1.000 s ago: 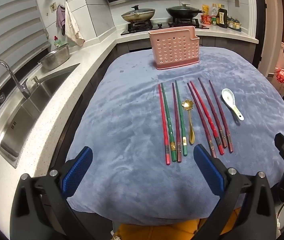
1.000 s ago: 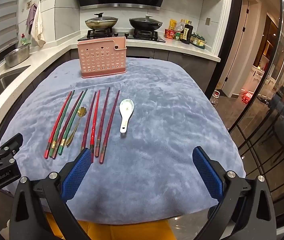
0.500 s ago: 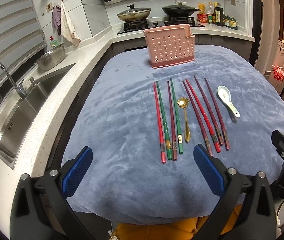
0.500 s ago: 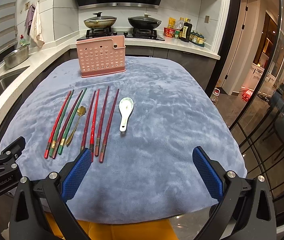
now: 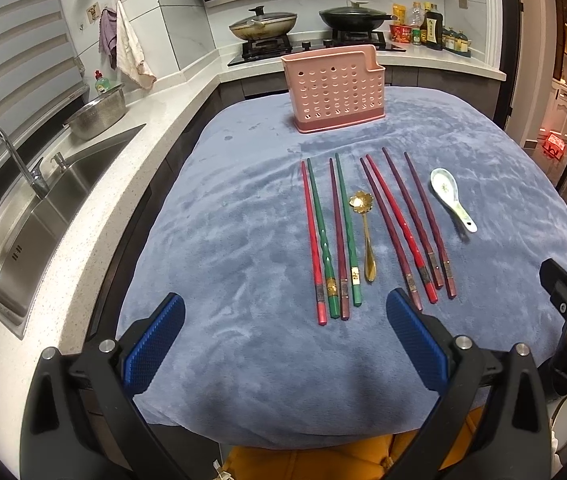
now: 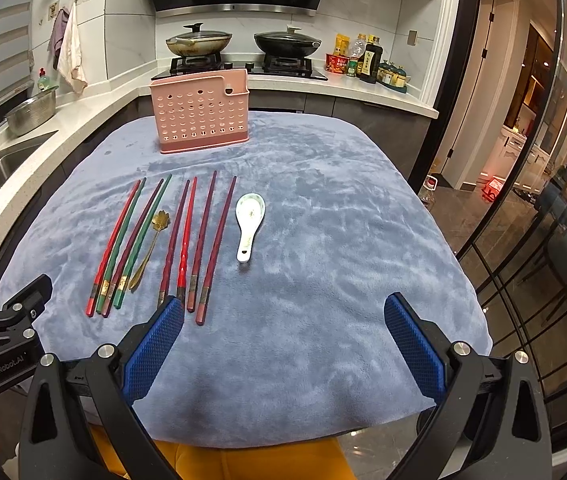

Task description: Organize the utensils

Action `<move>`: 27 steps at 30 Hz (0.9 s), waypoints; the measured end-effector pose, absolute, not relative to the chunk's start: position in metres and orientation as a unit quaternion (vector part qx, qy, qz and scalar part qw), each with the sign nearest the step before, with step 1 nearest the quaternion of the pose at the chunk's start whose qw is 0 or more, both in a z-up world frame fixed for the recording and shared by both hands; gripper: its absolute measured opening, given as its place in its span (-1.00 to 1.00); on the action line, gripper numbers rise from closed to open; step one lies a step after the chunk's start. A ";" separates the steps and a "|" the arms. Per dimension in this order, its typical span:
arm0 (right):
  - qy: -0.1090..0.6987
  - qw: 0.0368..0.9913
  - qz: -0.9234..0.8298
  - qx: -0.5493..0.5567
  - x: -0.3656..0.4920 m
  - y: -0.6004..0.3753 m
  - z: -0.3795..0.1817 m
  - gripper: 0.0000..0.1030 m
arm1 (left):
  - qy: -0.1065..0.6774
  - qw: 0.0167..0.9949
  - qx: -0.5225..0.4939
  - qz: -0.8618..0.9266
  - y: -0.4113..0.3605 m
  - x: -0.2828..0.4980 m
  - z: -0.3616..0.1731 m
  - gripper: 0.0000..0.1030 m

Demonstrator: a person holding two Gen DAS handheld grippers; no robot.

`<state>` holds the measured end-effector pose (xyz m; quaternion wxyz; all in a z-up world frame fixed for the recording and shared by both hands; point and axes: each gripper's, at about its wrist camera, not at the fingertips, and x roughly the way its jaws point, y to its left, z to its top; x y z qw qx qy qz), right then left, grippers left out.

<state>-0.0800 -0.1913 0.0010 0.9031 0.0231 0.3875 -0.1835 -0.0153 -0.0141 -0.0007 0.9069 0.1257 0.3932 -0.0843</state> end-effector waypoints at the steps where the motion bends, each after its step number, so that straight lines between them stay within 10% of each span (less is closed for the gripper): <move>1: 0.388 0.903 -0.183 0.023 -0.080 -0.191 0.001 0.87 | 0.393 0.907 0.126 -0.085 -0.014 -0.016 -0.001 0.87; 27: 0.390 0.902 -0.186 0.025 -0.081 -0.194 -0.004 0.87 | 0.401 0.904 0.123 -0.085 -0.012 -0.013 -0.005 0.87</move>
